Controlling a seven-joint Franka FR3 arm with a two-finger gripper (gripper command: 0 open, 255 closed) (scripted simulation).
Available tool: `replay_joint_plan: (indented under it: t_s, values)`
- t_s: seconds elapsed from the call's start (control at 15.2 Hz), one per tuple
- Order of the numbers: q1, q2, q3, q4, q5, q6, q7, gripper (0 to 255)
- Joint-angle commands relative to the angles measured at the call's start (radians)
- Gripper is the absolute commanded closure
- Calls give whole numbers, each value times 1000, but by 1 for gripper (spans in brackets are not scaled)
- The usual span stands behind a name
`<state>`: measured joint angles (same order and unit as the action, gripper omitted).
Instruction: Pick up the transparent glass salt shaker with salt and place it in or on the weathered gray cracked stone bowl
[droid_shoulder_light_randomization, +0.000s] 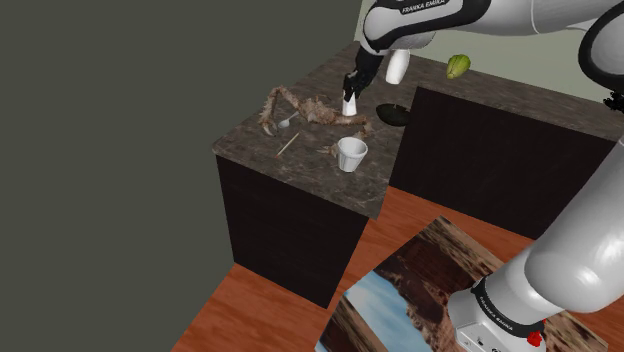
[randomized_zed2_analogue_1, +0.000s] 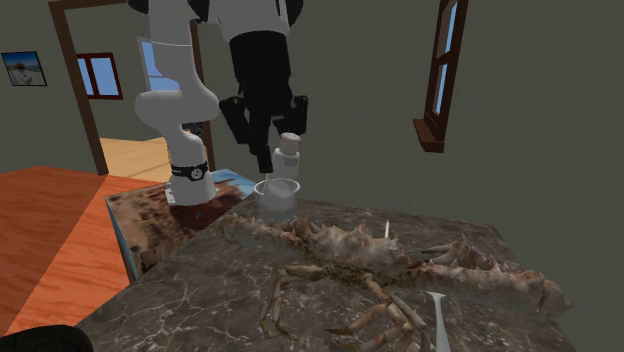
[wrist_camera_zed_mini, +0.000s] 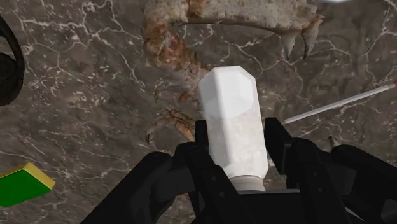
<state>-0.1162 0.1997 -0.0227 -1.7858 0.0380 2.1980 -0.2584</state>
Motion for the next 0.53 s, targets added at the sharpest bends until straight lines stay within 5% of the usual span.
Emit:
replay_joint_plan:
  t_s: [0.0, 0.46]
  values:
    - [-30, 13, -15, 23, 15, -11, -54, 255]
    - [-132, 85, -60, 132, 67, -58, -218, 255]
